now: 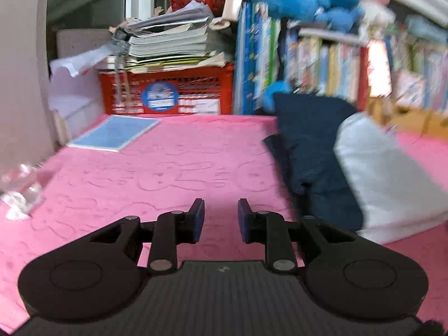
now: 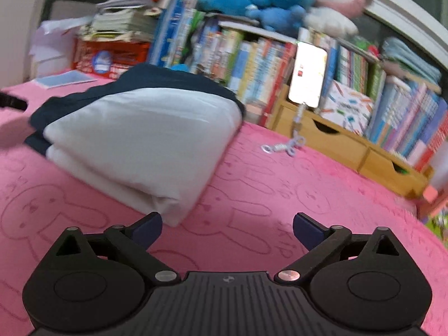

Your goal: Fold clothes

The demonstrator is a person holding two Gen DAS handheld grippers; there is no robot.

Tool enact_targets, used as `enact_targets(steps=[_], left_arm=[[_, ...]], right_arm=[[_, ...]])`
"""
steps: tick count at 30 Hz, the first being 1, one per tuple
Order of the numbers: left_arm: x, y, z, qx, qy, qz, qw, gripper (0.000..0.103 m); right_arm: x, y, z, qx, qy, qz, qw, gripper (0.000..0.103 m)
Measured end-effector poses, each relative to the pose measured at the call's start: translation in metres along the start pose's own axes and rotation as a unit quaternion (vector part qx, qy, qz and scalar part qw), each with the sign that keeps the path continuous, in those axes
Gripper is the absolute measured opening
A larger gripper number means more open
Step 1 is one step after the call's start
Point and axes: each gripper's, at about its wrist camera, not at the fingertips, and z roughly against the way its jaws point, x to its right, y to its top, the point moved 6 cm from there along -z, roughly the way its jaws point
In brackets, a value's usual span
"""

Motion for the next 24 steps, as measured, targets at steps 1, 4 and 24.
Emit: enact_targets(steps=[1, 4, 24], left_arm=[[0.007, 0.001, 0.006, 0.012, -0.005, -0.02, 0.9997, 0.025], [0.035, 0.001, 0.024, 0.049, -0.026, -0.09, 0.9944, 0.03], [0.233, -0.045, 0.002, 0.106, -0.125, -0.49, 0.856, 0.038]], right_arm=[[-0.003, 0.001, 0.0, 0.001, -0.001, 0.011, 1.0, 0.103], [-0.014, 0.003, -0.003, 0.001, 0.0, 0.034, 0.999, 0.103], [0.012, 0.009, -0.018, 0.0, 0.073, -0.089, 0.993, 0.063]])
